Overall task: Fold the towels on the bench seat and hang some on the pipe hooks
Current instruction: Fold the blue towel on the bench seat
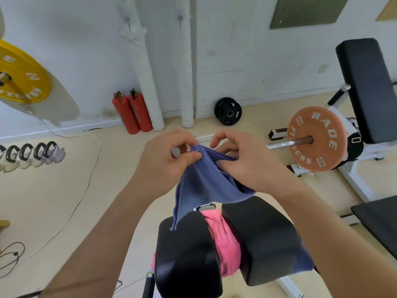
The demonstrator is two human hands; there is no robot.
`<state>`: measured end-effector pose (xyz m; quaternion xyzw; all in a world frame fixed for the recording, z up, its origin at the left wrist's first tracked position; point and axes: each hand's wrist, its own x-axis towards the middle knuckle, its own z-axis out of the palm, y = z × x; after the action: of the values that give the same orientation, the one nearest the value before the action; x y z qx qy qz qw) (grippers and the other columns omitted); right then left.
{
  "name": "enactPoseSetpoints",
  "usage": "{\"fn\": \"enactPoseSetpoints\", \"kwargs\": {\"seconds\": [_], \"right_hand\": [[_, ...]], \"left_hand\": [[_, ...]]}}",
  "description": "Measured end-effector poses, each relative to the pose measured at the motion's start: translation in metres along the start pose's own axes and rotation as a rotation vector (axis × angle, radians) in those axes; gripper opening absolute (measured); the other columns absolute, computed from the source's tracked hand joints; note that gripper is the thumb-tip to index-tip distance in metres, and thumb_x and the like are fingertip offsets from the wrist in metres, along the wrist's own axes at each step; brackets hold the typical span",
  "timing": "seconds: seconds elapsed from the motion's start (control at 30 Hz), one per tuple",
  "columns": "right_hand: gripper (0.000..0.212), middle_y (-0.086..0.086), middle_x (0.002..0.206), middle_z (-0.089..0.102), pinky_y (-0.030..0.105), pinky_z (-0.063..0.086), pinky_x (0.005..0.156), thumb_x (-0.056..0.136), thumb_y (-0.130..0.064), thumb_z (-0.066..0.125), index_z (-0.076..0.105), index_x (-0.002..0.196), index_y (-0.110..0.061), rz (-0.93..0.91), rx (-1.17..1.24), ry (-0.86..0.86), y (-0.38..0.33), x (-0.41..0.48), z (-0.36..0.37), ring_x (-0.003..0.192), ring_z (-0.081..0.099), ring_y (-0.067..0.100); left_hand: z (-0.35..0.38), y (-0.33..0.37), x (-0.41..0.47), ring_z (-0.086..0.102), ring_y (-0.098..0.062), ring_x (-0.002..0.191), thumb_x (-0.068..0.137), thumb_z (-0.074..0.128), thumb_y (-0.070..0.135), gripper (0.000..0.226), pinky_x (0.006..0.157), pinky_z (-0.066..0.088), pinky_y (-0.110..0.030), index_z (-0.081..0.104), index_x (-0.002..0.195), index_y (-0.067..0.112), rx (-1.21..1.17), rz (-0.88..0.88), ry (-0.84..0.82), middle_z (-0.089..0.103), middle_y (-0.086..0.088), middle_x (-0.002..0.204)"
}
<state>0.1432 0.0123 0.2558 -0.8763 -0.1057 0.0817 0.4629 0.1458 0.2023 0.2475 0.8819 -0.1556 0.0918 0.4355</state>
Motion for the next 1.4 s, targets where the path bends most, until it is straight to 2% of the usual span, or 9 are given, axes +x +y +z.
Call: {"fn": "enactPoseSetpoints", "kwargs": {"seconds": [0.1, 0.2, 0.33, 0.5, 0.63, 0.8, 0.97, 1.23, 1.4], "right_hand": [[0.032, -0.001, 0.089, 0.067, 0.030, 0.050, 0.063, 0.078, 0.000, 0.059, 0.055, 0.097, -0.026, 0.291, -0.147, -0.098, 0.026, 0.003, -0.009, 0.076, 0.062, 0.020], [0.027, -0.003, 0.088, 0.064, 0.026, 0.046, 0.062, 0.078, 0.000, 0.058, 0.061, 0.093, -0.023, 0.386, -0.323, -0.215, 0.037, 0.012, -0.010, 0.080, 0.059, 0.016], [0.014, 0.000, 0.082, 0.064, 0.026, 0.044, 0.060, 0.074, -0.009, 0.061, 0.063, 0.082, -0.021, 0.389, -0.584, -0.034, 0.040, 0.029, -0.022, 0.078, 0.061, 0.022], [0.007, 0.010, 0.068, 0.065, 0.018, 0.032, 0.041, 0.081, -0.008, 0.058, 0.064, 0.085, -0.010, 0.580, -0.142, -0.189, 0.038, 0.037, -0.036, 0.050, 0.055, 0.017], [0.006, 0.008, 0.067, 0.057, 0.020, 0.027, 0.041, 0.084, -0.006, 0.057, 0.061, 0.086, -0.010, 0.607, 0.005, -0.129, 0.044, 0.046, -0.024, 0.043, 0.049, 0.011], [0.009, 0.006, 0.090, 0.059, 0.022, 0.052, 0.051, 0.085, -0.004, 0.056, 0.060, 0.092, -0.010, 0.654, 0.227, -0.020, 0.052, 0.052, 0.003, 0.082, 0.059, 0.015], [0.029, 0.005, 0.081, 0.044, 0.020, 0.057, 0.052, 0.086, 0.014, 0.040, 0.048, 0.072, -0.009, 0.763, 1.101, 0.200, 0.061, 0.056, 0.026, 0.080, 0.050, 0.015], [0.033, 0.008, 0.069, 0.049, 0.027, 0.058, 0.071, 0.083, 0.020, 0.046, 0.055, 0.070, -0.008, 0.501, 0.761, 0.178, 0.059, 0.053, 0.035, 0.076, 0.056, 0.020], [0.026, 0.010, 0.078, 0.054, 0.025, 0.059, 0.064, 0.084, 0.017, 0.045, 0.055, 0.077, -0.005, 0.603, 0.859, 0.077, 0.060, 0.057, 0.024, 0.075, 0.058, 0.021]], "left_hand": [[0.001, -0.009, 0.000, 0.049, 0.006, 0.073, 0.082, 0.069, 0.013, 0.007, 0.065, 0.035, -0.005, 0.065, 0.086, 0.017, 0.129, 0.026, 0.009, 0.055, 0.018, 0.076], [0.017, -0.025, -0.002, 0.048, 0.011, 0.074, 0.084, 0.067, 0.012, 0.007, 0.066, 0.033, -0.005, 0.061, 0.085, 0.016, 0.190, 0.009, -0.042, 0.049, 0.020, 0.071], [0.032, -0.043, -0.003, 0.050, -0.003, 0.065, 0.087, 0.063, 0.012, 0.012, 0.063, 0.036, -0.016, 0.058, 0.085, 0.023, 0.102, -0.101, 0.037, 0.052, 0.017, 0.069], [0.037, -0.060, 0.001, 0.055, -0.014, 0.059, 0.093, 0.056, 0.012, 0.020, 0.062, 0.050, -0.036, 0.051, 0.088, 0.031, 0.041, -0.166, 0.118, 0.057, 0.020, 0.069], [0.040, -0.076, 0.004, 0.056, -0.015, 0.053, 0.093, 0.055, 0.010, 0.021, 0.058, 0.052, -0.031, 0.053, 0.084, 0.030, -0.005, -0.279, 0.128, 0.060, 0.012, 0.072], [0.037, -0.084, 0.009, 0.051, -0.007, 0.042, 0.090, 0.058, 0.002, 0.016, 0.046, 0.050, -0.018, 0.066, 0.095, 0.016, -0.369, -0.527, 0.211, 0.065, -0.006, 0.075], [0.034, -0.076, 0.010, 0.053, -0.006, 0.045, 0.090, 0.056, 0.000, 0.023, 0.056, 0.055, -0.019, 0.067, 0.091, 0.021, -0.448, -0.498, 0.233, 0.063, -0.002, 0.065], [0.024, -0.084, 0.008, 0.059, -0.010, 0.048, 0.088, 0.061, 0.002, 0.016, 0.057, 0.057, -0.023, 0.067, 0.091, 0.017, -0.467, -0.560, 0.295, 0.067, -0.003, 0.073], [0.018, -0.085, 0.008, 0.062, -0.007, 0.052, 0.085, 0.063, -0.002, 0.023, 0.060, 0.058, -0.022, 0.067, 0.085, 0.021, -0.491, -0.545, 0.253, 0.068, 0.011, 0.066]]}}
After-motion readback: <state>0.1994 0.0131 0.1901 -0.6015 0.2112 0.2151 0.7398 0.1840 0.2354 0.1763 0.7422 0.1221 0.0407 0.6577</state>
